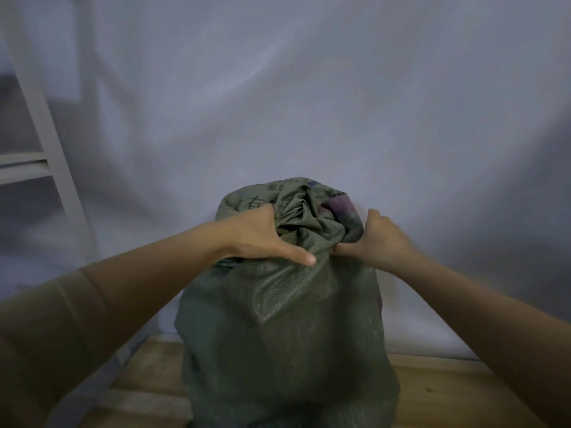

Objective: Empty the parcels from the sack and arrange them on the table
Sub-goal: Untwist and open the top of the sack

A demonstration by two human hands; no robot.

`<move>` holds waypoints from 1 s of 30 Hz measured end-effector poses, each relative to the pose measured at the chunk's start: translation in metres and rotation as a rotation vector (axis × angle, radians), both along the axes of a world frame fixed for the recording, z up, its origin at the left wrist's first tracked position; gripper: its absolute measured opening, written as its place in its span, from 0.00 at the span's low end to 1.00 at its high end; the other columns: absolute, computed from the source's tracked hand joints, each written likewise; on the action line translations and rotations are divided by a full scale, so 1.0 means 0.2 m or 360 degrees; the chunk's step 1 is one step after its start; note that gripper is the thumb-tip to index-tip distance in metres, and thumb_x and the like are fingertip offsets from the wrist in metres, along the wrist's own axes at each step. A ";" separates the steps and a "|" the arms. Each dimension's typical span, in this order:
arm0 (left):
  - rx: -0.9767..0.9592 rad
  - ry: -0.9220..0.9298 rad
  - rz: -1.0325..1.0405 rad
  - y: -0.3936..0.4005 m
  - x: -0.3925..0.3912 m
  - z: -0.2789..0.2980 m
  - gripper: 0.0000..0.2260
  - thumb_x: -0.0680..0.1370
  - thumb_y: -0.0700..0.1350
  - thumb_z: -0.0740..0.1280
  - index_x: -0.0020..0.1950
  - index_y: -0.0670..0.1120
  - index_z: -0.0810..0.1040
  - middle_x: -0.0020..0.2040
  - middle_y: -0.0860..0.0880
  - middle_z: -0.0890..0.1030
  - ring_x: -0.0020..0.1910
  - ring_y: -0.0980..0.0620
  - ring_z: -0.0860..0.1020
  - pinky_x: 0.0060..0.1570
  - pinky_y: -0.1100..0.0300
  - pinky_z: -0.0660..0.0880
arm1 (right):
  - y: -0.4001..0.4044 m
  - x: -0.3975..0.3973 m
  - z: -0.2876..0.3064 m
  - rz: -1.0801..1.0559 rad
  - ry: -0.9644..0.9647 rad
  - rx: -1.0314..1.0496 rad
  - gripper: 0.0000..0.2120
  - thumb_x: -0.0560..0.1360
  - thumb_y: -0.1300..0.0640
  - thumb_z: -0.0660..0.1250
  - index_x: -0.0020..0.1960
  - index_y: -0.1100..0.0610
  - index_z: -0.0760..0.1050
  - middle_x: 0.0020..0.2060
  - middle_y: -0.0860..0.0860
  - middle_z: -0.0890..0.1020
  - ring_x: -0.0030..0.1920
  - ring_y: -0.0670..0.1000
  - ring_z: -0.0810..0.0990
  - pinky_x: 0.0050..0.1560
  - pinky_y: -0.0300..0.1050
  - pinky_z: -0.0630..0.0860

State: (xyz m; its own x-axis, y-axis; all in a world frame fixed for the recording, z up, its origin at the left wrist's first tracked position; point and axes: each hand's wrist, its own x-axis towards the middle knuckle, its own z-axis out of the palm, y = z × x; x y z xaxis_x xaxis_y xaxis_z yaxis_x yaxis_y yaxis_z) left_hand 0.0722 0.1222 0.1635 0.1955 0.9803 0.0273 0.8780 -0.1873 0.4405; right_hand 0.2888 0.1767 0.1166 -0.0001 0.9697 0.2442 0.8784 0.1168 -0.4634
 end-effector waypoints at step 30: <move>0.1022 -0.1038 0.0735 0.27 -0.21 0.47 0.05 0.66 0.43 0.77 0.37 0.47 0.81 0.41 0.47 0.85 0.43 0.46 0.83 0.49 0.49 0.82 | 0.24 -0.19 0.64 0.0228 0.1010 0.0656 0.12 0.71 0.60 0.68 0.29 0.54 0.74 0.34 0.62 0.83 0.39 0.64 0.84 0.47 0.62 0.82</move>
State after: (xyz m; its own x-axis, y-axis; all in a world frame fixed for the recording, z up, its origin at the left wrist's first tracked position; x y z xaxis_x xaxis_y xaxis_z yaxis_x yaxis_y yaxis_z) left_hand 0.0301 0.1761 0.2566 -0.4381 0.7189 0.5397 0.5497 -0.2608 0.7936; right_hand 0.2517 0.2253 0.2444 0.1418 0.8016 0.5808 0.4218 0.4819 -0.7680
